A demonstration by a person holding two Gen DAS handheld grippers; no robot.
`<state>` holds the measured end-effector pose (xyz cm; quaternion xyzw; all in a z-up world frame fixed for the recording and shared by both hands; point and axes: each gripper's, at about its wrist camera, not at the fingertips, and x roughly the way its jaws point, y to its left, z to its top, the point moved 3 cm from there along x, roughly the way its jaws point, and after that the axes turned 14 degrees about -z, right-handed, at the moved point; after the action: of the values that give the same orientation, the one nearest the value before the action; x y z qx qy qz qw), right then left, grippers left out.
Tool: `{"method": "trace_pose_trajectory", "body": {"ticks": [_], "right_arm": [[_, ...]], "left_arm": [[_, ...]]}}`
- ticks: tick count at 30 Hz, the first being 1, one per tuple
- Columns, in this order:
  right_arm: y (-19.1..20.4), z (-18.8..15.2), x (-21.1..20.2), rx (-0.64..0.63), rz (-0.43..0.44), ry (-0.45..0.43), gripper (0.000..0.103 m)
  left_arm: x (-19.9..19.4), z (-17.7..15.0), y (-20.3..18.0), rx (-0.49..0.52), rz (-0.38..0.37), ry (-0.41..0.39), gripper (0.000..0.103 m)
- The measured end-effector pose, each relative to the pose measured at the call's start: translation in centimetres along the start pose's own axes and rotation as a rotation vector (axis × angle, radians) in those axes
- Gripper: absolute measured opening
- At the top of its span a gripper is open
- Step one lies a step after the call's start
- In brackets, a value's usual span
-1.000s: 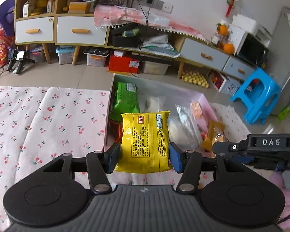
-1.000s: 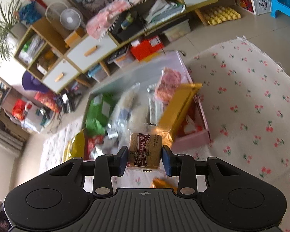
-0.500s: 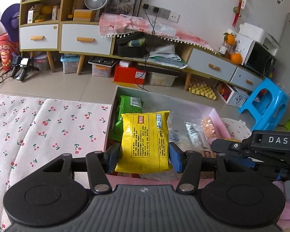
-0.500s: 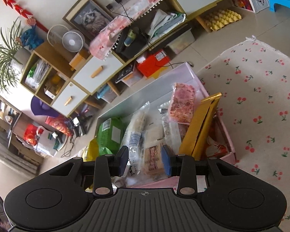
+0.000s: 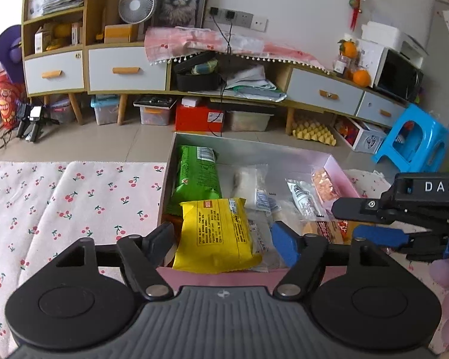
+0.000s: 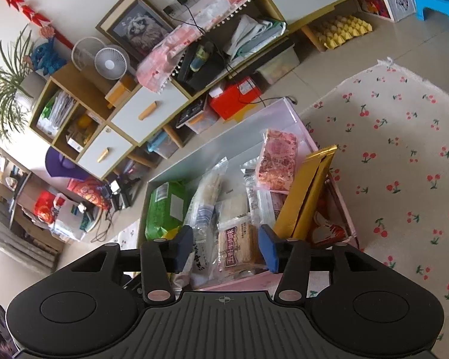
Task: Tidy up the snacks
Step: 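Carry the yellow packet and bread cake into the pink box and open both tools, then move the left tool over the orange-white packet while the right tool moves over the cookie packet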
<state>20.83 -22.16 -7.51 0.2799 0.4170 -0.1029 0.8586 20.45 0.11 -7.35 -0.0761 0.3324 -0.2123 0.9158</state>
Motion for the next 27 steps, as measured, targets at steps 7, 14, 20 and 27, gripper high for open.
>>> {"method": "trace_pose_trajectory", "body": {"ticks": [7,14,20,27], "right_arm": [[-0.1,0.1,-1.1,-0.03,-0.014,-0.004,0.056],[-0.2,-0.2,-2.2,-0.055,-0.035,0.017,0.066],[0.0,-1.2,-3.8,-0.117,-0.055,0.032,0.076],[-0.6,-2.5,-5.0,-0.184,-0.106,0.069,0.082]], "left_arm": [[-0.4,-0.1,0.0,-0.003,0.002,0.024,0.082],[-1.4,-0.5,-0.3,-0.004,0.006,0.048,0.09],[-2.7,-1.2,0.0,-0.002,0.017,0.07,0.096],[-4.4,-2.1,0.9,0.002,0.037,0.1,0.1]]}}
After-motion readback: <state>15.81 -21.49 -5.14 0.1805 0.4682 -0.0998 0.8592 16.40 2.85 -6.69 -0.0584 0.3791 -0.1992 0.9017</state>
